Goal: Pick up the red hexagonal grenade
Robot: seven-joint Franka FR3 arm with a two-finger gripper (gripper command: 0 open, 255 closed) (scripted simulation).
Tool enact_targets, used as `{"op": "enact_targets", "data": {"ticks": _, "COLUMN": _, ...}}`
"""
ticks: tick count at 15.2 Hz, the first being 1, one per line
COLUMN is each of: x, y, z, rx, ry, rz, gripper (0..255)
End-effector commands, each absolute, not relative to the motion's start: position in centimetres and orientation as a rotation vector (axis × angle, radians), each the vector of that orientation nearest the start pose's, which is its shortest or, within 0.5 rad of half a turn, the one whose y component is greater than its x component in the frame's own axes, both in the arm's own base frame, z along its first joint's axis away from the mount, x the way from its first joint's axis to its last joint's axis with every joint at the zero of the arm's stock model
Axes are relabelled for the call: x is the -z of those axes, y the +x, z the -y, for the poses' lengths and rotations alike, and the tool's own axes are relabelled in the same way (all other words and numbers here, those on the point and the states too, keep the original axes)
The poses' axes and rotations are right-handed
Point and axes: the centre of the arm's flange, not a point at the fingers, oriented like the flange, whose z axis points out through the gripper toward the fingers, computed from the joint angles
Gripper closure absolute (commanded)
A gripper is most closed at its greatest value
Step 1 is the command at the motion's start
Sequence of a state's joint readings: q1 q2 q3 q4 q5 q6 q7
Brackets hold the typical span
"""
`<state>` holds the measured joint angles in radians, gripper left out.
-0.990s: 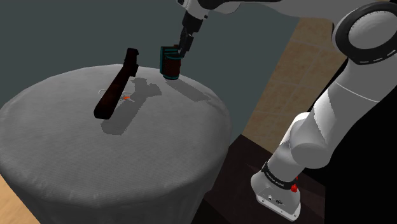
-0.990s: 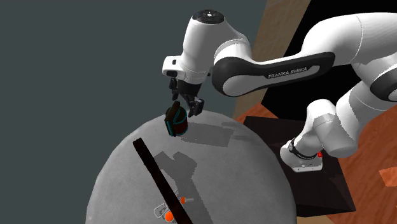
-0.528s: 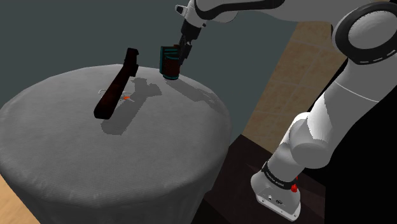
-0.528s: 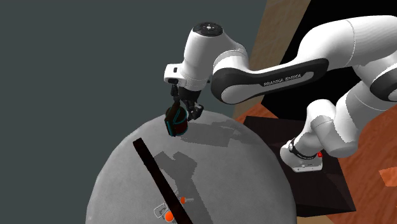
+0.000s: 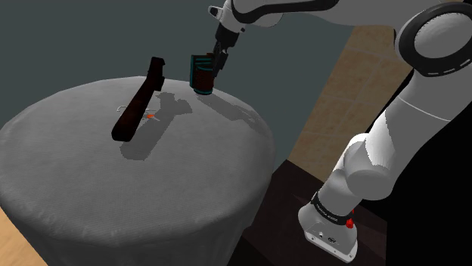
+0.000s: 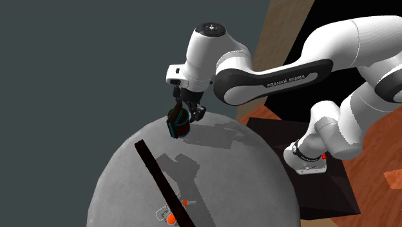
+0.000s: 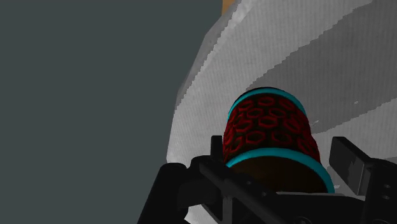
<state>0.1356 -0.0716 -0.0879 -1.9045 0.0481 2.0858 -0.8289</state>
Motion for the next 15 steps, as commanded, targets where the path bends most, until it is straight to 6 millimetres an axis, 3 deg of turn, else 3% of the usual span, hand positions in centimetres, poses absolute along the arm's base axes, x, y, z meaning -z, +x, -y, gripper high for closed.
{"op": "enact_targets", "data": {"ticks": 1, "x": -55.1, "y": 56.4, "z": -2.9, "rx": 0.399, "ry": -2.878, "rz": 1.316, "gripper": 255}}
{"op": "enact_targets", "data": {"ticks": 15, "x": -62.5, "y": 56.4, "z": -2.9, "rx": 0.399, "ry": -2.878, "rz": 1.316, "gripper": 255}}
